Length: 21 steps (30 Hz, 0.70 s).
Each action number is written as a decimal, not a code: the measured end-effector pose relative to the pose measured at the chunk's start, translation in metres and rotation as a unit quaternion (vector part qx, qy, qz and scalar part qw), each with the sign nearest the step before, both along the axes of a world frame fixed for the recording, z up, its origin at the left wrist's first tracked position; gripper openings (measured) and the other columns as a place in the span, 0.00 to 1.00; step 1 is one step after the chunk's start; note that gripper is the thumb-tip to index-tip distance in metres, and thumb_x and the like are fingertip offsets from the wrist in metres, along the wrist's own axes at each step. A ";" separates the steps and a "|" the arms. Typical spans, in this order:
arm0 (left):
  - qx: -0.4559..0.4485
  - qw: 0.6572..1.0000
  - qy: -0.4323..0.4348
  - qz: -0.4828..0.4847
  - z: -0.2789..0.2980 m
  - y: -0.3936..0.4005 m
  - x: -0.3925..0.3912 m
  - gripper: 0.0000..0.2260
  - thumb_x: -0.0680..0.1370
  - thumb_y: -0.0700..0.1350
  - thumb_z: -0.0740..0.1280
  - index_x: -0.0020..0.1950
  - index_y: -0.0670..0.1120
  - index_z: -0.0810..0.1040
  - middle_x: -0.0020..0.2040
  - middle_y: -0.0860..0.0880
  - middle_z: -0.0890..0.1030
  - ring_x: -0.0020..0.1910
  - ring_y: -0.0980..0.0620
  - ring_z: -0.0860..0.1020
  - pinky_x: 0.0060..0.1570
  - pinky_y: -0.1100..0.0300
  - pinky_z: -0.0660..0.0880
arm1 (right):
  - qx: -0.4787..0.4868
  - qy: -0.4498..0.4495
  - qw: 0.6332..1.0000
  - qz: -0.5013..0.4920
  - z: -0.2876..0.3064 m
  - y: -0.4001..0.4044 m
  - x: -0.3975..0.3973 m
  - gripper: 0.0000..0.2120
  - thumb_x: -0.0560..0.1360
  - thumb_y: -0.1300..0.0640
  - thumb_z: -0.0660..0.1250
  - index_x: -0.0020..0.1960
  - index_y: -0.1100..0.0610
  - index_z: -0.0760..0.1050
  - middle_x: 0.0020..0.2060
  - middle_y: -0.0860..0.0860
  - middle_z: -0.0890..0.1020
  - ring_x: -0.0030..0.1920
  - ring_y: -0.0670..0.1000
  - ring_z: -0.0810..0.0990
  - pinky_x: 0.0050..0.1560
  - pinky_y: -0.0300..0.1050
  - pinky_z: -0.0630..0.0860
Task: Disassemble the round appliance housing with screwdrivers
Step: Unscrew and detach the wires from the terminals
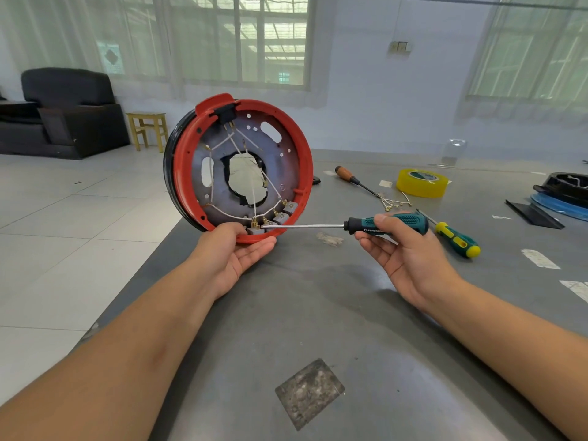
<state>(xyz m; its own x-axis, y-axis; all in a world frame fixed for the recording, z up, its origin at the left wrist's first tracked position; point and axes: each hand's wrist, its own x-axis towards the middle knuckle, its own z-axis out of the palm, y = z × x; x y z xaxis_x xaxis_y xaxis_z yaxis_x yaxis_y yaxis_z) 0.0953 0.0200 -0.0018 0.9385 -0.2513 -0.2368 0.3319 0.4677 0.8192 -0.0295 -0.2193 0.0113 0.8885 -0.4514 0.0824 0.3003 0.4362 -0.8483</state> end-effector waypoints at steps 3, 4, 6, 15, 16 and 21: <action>-0.016 1.000 0.011 0.001 0.001 0.001 0.000 0.10 0.83 0.32 0.56 0.57 0.31 0.76 0.43 0.33 0.86 0.41 0.39 0.88 0.33 0.54 0.85 | 0.013 0.000 1.000 0.010 -0.002 0.001 0.000 0.13 0.71 0.63 0.76 0.52 0.62 0.75 0.47 0.64 0.86 0.46 0.61 0.88 0.43 0.44 0.84; -0.022 1.000 0.014 0.002 0.002 0.001 0.000 0.10 0.82 0.32 0.56 0.56 0.31 0.76 0.43 0.33 0.86 0.40 0.39 0.88 0.33 0.54 0.85 | 0.015 0.000 1.000 0.012 -0.002 0.001 0.001 0.15 0.70 0.62 0.76 0.52 0.63 0.75 0.47 0.65 0.86 0.47 0.61 0.88 0.43 0.44 0.84; -0.028 0.999 0.017 0.005 0.002 0.001 0.000 0.10 0.82 0.32 0.56 0.54 0.31 0.76 0.43 0.32 0.86 0.40 0.39 0.88 0.33 0.54 0.85 | 0.016 0.000 1.000 0.013 -0.003 0.001 0.001 0.17 0.67 0.61 0.77 0.53 0.63 0.76 0.47 0.65 0.86 0.47 0.61 0.88 0.43 0.44 0.84; -0.040 0.999 0.026 0.009 0.002 0.002 0.001 0.10 0.83 0.33 0.57 0.53 0.31 0.77 0.45 0.32 0.87 0.42 0.40 0.89 0.32 0.55 0.84 | 0.009 -0.011 0.999 0.034 -0.005 0.002 0.002 0.15 0.67 0.62 0.77 0.50 0.61 0.77 0.47 0.65 0.86 0.48 0.62 0.87 0.45 0.45 0.84; -0.043 0.999 0.027 0.009 0.002 0.002 0.001 0.10 0.83 0.33 0.57 0.53 0.31 0.77 0.45 0.32 0.87 0.42 0.40 0.89 0.32 0.55 0.84 | 0.008 -0.012 0.999 0.037 -0.006 0.002 0.002 0.15 0.67 0.62 0.77 0.50 0.61 0.77 0.48 0.65 0.86 0.48 0.62 0.87 0.45 0.45 0.84; -0.057 0.998 0.031 0.012 0.002 0.003 0.002 0.12 0.83 0.33 0.57 0.59 0.30 0.77 0.46 0.33 0.87 0.42 0.40 0.89 0.31 0.57 0.83 | 0.013 -0.012 0.999 0.047 -0.007 0.003 0.002 0.16 0.66 0.63 0.77 0.51 0.62 0.77 0.50 0.67 0.85 0.49 0.63 0.87 0.46 0.45 0.84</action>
